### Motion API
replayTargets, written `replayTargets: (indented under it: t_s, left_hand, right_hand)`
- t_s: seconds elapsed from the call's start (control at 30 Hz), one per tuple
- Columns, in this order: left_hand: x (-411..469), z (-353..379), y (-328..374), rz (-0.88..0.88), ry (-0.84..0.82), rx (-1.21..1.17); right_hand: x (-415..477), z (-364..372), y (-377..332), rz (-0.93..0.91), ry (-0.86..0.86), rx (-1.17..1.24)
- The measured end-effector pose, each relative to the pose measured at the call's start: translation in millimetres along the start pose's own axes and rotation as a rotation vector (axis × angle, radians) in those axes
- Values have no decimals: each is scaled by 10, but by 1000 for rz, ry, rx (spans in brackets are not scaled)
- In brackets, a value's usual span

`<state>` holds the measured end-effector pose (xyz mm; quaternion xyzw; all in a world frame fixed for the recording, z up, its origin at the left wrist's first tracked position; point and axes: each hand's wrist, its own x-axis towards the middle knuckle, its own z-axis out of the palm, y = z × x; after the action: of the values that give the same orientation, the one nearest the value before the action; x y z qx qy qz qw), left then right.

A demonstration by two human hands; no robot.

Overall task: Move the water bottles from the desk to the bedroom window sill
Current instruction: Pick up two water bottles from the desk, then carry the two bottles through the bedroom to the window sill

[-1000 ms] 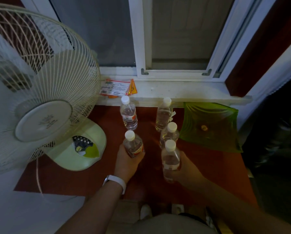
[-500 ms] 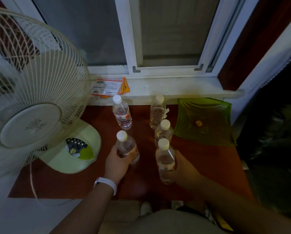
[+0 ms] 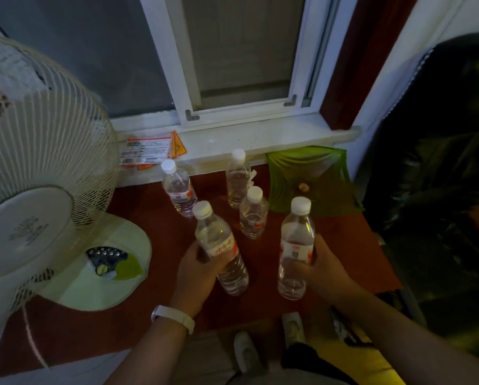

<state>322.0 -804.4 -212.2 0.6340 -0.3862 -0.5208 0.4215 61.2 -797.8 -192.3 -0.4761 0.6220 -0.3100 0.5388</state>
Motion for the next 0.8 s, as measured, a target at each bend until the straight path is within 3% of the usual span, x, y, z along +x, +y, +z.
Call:
replayTargets:
  t_s: [0.43,0.8]
  left_hand:
    - [-384,1109,669,114,-376,-18]
    - [-1678,2439,748,78,-616,67]
  right_hand:
    - [-876,-749,153,-28,329,278]
    - [-2409,-1826,705,-83,599,401]
